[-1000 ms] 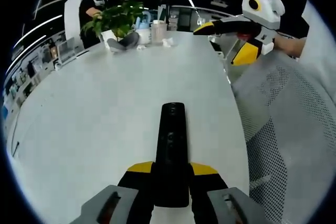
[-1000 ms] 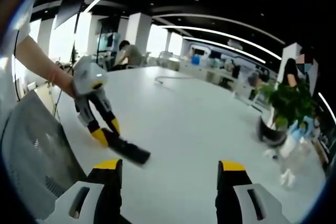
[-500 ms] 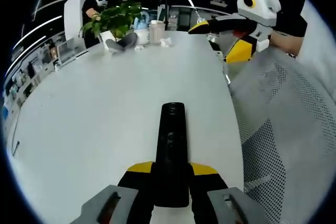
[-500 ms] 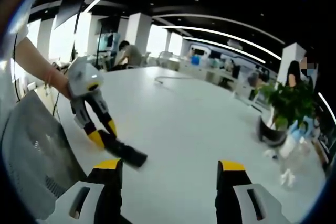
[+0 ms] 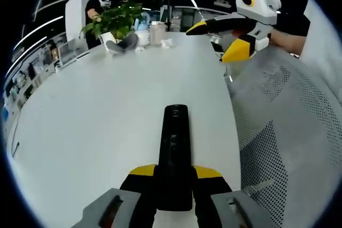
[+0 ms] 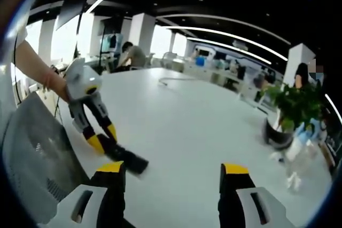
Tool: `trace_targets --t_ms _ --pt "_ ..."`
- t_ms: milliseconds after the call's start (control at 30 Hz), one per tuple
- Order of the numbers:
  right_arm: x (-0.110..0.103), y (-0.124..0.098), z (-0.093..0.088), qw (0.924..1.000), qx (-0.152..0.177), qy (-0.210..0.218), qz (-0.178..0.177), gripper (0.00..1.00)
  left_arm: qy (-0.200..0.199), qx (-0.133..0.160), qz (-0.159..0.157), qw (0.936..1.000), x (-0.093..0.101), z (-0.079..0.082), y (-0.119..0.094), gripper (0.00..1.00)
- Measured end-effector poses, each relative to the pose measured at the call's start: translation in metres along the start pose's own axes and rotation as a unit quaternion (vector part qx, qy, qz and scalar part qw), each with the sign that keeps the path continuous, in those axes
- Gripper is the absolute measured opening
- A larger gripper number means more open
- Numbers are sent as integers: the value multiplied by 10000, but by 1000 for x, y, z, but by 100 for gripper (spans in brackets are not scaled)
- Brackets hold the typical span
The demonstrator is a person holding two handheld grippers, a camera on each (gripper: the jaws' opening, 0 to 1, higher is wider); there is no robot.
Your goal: Press the specified remote control buttons in sequence, fully releasing each button before pressing the next.
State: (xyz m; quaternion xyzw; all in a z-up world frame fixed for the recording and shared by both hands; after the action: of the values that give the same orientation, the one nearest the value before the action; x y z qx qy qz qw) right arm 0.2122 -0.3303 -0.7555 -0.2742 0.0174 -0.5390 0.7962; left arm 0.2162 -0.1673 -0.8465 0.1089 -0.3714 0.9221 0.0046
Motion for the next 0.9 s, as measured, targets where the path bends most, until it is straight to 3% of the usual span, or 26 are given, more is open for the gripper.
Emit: trace_targets --t_ms 900 --pt "-2 1 -1 9998 23 123 132 67 -138 224 15 9997 13 -2 5 25"
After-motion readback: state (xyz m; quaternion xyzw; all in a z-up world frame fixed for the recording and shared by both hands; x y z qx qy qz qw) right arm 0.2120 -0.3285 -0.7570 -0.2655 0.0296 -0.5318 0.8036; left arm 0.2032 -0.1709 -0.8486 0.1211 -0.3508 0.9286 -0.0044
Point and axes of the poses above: the point that each gripper's makers call its tool centre point, and the gripper's own axes: y roughly forward along the fingers, x roughly to its right, z roughly out of its top, the point moved 2 cm from there along -y, roughly backward along the fingers, and after that the axes turned 12 degrees about -z, right-handed, at the moved point
